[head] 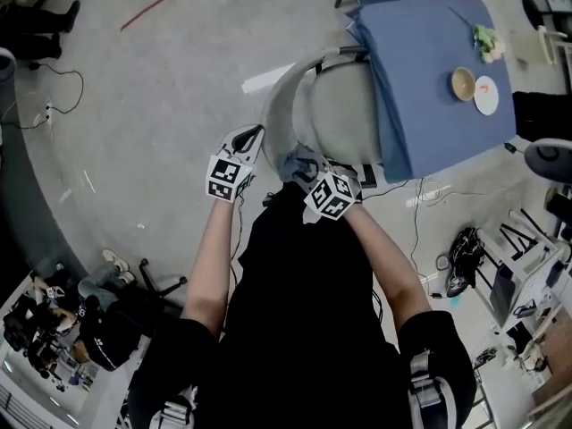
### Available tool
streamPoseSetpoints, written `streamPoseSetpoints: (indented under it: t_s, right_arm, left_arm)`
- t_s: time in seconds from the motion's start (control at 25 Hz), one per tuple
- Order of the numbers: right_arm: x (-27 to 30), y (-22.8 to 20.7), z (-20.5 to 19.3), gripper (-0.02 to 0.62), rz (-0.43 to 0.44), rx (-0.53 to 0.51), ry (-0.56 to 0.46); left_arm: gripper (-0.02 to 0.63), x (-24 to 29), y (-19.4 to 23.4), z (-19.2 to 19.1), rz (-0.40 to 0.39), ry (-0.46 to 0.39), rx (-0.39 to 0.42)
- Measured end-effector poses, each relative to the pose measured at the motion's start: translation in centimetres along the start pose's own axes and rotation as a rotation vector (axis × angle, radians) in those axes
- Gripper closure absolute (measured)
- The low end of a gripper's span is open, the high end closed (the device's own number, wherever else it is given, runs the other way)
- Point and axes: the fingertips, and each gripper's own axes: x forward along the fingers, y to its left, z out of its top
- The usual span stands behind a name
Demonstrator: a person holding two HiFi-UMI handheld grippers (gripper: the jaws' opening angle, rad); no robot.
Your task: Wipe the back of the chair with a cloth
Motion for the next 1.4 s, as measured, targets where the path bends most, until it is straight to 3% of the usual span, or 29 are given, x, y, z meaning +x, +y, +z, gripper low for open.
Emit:
streamPoseSetpoints:
  t_s: [0.2, 0.56, 1.4]
  right_arm:
    - [-0.1, -0.2, 0.0, 0.454, -0.042, 0.045, -0.015]
    - [1.1, -1.8, 2.4, 0.456, -0.072, 0.039, -0.048]
    - [3.1, -7.0, 4.1, 0.456, -0.069, 0.051, -0.105]
  left_arm:
    - [0.581, 0.3, -0.1, -0.1, -0.044, -0.041, -0.037]
    - [0.581, 0.4, 0.2, -0.3, -0.072, -0.034, -0.051]
    - [0.581, 0.7, 0.3, -0.3, -0.027, -0.047, -0.090]
